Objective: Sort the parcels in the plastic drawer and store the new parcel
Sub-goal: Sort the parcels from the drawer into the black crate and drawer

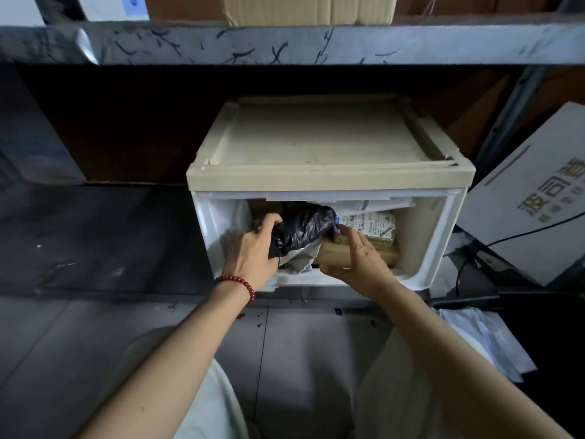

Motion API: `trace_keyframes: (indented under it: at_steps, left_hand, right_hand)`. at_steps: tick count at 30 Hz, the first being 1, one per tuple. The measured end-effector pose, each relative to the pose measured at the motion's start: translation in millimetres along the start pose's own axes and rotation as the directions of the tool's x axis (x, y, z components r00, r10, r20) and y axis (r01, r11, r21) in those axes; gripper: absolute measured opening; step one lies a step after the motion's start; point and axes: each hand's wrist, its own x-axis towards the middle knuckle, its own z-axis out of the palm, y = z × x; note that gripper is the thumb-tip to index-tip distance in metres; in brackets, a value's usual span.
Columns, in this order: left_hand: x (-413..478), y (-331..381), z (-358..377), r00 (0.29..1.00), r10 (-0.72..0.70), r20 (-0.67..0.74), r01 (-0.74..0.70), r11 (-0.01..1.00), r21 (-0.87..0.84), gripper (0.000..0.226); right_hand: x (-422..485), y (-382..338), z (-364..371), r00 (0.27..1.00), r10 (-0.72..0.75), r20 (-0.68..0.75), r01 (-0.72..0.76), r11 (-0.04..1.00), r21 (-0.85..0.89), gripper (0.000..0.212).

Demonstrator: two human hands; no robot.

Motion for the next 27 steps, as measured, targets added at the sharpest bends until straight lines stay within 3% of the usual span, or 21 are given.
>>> trace_keyframes:
  at_steps: [6,11,18,23,27]
  left_hand:
    - [-31.9,3.9,-22.9,0.999,-0.040,0.013,0.042,0.977,-0.208,0.050]
    - [-44.6,11.0,-31.8,0.996,-0.023,0.087,0.052,0.939,-0.341,0.049]
    - [-42.9,6.4,-39.7,0.984,-0.115,0.139,0.178,0.748,-0.640,0.055]
    - [-40.7,5.6,-36.8,0.975,-0.166,0.147,0.221,0.678,-0.701,0.046]
    - [-38.4,2.7,-32.1,0.958,-0.224,0.181,0.279,0.564,-0.777,0.056]
  right_hand:
    - [-24.0,-11.7,-15.7,0.998,0.057,0.019,-0.059,0.992,0.113,0.104]
    - [-39.0,-18.6,-17.7,0.998,0.058,0.006,-0.058,0.973,0.222,0.095]
    - [-45.6,-26.3,-13.2,0.997,0.026,0.068,-0.060,0.823,0.565,0.079]
    - [-44.9,-33.4,-16.5,0.994,0.087,0.067,-0.110,0.781,0.615,0.075]
    - [-39.6,-33.7,-18.3,0.975,0.215,0.059,-0.197,0.710,0.676,0.064]
